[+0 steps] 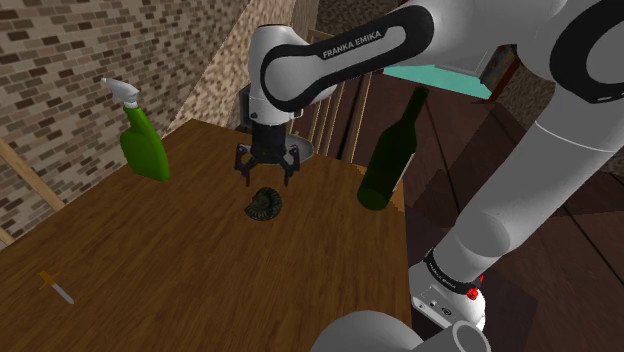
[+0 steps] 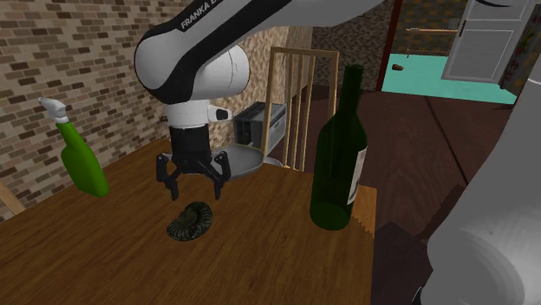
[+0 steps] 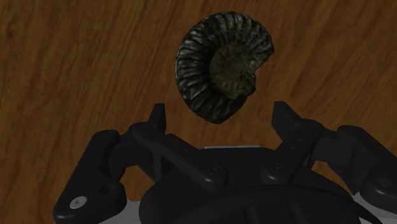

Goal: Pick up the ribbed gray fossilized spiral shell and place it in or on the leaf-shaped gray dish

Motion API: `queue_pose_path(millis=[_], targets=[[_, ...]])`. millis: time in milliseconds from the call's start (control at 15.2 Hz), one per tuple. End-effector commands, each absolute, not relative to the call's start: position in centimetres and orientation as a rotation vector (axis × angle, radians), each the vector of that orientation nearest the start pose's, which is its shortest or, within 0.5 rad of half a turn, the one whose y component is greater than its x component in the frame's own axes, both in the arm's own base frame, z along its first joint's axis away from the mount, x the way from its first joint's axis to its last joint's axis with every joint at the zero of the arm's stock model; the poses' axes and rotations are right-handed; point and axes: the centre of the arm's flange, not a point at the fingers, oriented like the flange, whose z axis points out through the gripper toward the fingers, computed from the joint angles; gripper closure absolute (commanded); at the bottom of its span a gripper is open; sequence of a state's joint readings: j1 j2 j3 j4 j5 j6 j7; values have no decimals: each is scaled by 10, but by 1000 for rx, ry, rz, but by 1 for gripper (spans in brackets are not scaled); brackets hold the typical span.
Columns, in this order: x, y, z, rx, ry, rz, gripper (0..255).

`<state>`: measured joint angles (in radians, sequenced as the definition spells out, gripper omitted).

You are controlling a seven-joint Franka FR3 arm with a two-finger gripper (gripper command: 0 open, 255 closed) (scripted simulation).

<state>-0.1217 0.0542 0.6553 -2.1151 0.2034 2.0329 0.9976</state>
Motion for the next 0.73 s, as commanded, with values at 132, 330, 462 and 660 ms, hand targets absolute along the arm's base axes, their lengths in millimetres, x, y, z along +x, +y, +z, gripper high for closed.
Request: queue_pose_path(millis=[132,330,462,660], targets=[[453,285,365,-2940,834,370,0],[450,287,352,-2940,834,370,0],[450,287,352,-2940,834,370,0],[450,287,352,-2940,834,370,0]])
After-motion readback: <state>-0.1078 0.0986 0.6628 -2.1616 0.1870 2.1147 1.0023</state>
